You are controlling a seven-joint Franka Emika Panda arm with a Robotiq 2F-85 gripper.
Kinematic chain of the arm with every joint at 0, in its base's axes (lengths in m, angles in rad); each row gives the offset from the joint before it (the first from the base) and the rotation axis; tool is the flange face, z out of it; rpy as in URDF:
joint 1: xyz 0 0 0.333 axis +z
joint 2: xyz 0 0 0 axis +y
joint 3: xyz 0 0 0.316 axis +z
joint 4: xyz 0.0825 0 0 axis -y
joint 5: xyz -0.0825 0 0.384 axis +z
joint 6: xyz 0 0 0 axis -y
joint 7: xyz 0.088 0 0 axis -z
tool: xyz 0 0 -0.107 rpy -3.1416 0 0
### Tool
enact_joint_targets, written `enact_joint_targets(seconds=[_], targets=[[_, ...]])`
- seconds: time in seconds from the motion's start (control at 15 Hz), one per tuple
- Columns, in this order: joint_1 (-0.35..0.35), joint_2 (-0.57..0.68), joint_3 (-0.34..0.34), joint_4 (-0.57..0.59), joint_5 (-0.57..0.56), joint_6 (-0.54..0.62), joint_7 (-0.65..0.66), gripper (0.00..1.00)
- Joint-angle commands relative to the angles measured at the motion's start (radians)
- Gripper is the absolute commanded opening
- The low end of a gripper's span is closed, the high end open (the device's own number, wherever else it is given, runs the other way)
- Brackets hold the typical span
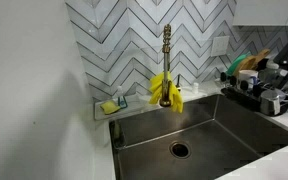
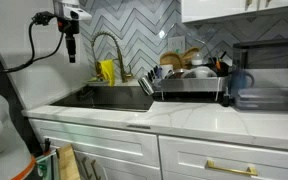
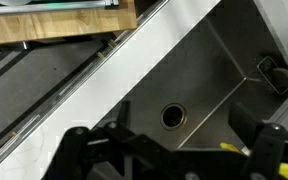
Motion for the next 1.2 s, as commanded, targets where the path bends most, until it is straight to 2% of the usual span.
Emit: enact_joint_targets(seconds=[0.0, 0.4, 0.47, 0.8, 1.13], targets=[[-0.036, -0.003, 0.022, 0.004, 0.015, -0.012, -0.017, 1.00], [-0.036, -0.003, 0.022, 0.005, 0.015, -0.012, -0.017, 1.00], [-0.062, 0.002, 0.028, 0.006, -0.006, 0.024, 0.001, 1.00], [-0.196, 0.074, 0.047, 0.024, -0.220, 0.264, -0.010, 1.00], [-0.307, 0.198, 0.089, 0.012, -0.465, 0.494, 0.106, 1.00]])
